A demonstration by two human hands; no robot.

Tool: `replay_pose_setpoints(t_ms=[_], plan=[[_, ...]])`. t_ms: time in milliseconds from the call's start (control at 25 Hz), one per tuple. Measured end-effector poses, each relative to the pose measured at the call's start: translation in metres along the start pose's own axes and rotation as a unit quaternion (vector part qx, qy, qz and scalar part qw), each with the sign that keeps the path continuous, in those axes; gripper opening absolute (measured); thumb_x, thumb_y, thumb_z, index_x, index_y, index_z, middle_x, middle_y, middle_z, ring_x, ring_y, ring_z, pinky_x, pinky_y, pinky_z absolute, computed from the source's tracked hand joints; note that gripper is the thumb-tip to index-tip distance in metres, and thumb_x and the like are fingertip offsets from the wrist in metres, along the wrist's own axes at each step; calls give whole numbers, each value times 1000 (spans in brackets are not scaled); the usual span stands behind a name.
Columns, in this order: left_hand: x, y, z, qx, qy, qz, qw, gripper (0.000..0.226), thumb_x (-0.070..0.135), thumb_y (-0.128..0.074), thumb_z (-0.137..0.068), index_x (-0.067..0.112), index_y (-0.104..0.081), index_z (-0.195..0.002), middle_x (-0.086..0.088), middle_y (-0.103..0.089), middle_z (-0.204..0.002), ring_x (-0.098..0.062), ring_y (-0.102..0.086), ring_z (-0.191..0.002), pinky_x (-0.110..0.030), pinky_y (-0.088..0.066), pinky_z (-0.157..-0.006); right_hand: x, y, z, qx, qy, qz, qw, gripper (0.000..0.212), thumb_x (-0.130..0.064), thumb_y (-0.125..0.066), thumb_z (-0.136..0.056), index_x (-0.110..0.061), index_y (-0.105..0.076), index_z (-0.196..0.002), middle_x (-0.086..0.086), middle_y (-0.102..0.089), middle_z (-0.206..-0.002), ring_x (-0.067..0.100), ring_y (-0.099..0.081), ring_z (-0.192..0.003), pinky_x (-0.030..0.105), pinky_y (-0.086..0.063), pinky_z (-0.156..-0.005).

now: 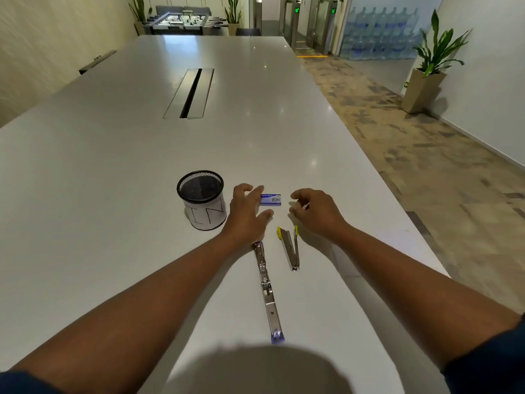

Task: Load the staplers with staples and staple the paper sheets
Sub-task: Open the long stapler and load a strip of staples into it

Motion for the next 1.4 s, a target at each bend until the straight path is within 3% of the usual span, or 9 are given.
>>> replay_pose_setpoints(t_ms=[120, 280, 400, 640, 920, 1160, 1400], plan=[[2, -9, -22, 2, -10, -33, 999, 56, 29, -69, -91, 17, -51, -143, -5, -31, -145, -25, -36, -131, -23, -28, -100, -1, -11, -20, -27, 3, -3, 1000, 35, -21, -68, -93, -15, -67, -128, 5, -74, -114, 20, -66, -99, 37, -53, -91], [4, -15, -30, 18, -50, -56, 997, 37, 30, -66, -93, 16, -65, -128, -5, -50, -120, -26, -47, -108, -35, -42, -92, 7, -30, -27, -64, -14, 5, 998, 47, -33, -73, -90, -24, -61, -134, -9, -72, -107, 17, -64, -109, 46, -48, -100], [5, -14, -29, 36, -72, -43, 996, 27, 26, -65, -93, 15, -70, -117, -2, -54, -108, -22, -50, -97, -32, -41, -82, 11, -33, -28, -55, -11, 8, 998, 47, -38, -71, -90, -33, -60, -135, -14, -71, -107, 16, -63, -114, 47, -44, -103], [8, -9, -25, 34, -82, -19, 996, 21, 18, -67, -92, 12, -71, -112, -4, -59, -108, -20, -53, -96, -34, -46, -83, 5, -30, -27, -57, -11, -1, 998, 33, -37, -70, -91, -34, -68, -124, -12, -71, -101, 14, -63, -103, 47, -46, -99], [6, -11, -24, 48, -81, -22, 995, 19, 14, -66, -92, 12, -70, -111, -2, -58, -108, -20, -51, -98, -29, -41, -80, 2, -25, -26, -72, -4, -20, 997, 21, -20, -69, -93, -21, -72, -113, -5, -66, -86, 21, -59, -86, 50, -52, -90], [2, -14, -26, 43, -80, -29, 995, 22, 21, -67, -92, 16, -69, -113, 1, -60, -111, -18, -45, -103, -29, -38, -81, 2, -24, -28, -75, -5, -42, 996, 25, -34, -68, -93, -20, -71, -114, -10, -62, -87, 16, -57, -84, 39, -49, -82], [1, -15, -28, 45, -82, -32, 995, 18, 22, -66, -92, 19, -69, -110, 5, -56, -101, -18, -48, -97, -30, -41, -79, 7, -18, -30, -51, -12, -73, 996, 19, -10, -54, -94, -20, -67, -103, -1, -68, -92, 11, -56, -75, 28, -47, -70]])
Point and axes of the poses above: each hand's wrist, its own z-axis away from the middle knuckle, its own y-axis out of the back of the hand, x = y × z, the point moved 8 cm from there along -z, towards the middle knuckle
